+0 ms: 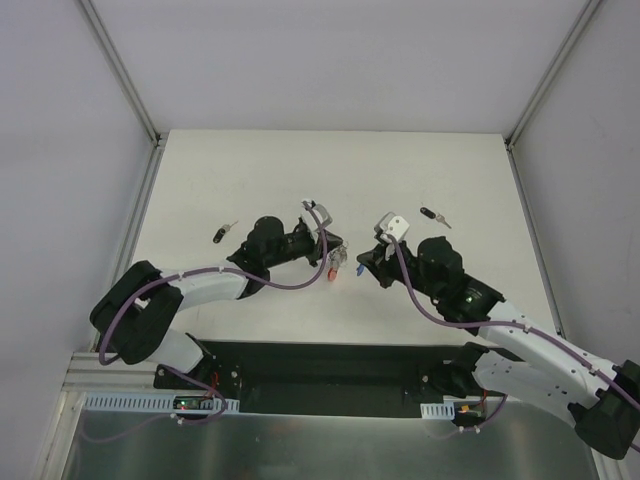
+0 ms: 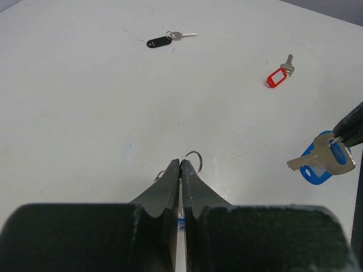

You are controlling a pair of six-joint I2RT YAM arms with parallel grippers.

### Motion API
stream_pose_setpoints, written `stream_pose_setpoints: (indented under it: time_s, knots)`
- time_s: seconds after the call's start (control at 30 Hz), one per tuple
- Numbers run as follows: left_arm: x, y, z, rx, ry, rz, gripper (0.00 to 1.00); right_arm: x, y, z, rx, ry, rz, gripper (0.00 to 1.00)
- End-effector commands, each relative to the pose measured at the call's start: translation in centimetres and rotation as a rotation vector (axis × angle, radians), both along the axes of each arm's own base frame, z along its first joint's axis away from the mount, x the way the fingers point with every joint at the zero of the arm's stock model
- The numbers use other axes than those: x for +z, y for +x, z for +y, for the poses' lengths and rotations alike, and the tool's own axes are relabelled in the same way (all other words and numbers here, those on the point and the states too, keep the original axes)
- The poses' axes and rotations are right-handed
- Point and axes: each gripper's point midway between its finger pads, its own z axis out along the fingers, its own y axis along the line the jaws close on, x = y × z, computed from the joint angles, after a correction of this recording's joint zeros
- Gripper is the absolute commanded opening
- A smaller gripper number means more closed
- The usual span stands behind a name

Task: Put the keys on the keyring

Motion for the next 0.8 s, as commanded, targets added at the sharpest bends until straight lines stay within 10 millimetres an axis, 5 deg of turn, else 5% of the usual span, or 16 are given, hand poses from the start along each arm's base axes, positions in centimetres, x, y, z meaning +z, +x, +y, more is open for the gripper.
stream_pose_setpoints:
  time_s: [0.0, 0.27, 0.47, 0.77]
  knots:
    - [0.3, -0.4, 0.2, 0.031, -0.075, 0.002, 0.00, -0.2, 0.5, -0.9, -0.042, -0.009, -0.017, 0.01]
    - [-4.3, -4.6, 5.8, 0.079, 0.091, 0.029, 0.00, -1.6, 0.3, 0.3, 0.013, -0.046, 0.028, 0.01]
    - [-7.4, -6.0, 9.6, 0.180, 0.160, 0.056, 0.00, -2.8, 0.2, 1.2, 0.053, -0.071, 0.072, 0.01]
    - [-11.8, -6.9, 11.8, 0.270, 0.189, 0.153, 0.00, -3.9, 0.0, 2.2, 0.092, -0.095, 0.119, 0.01]
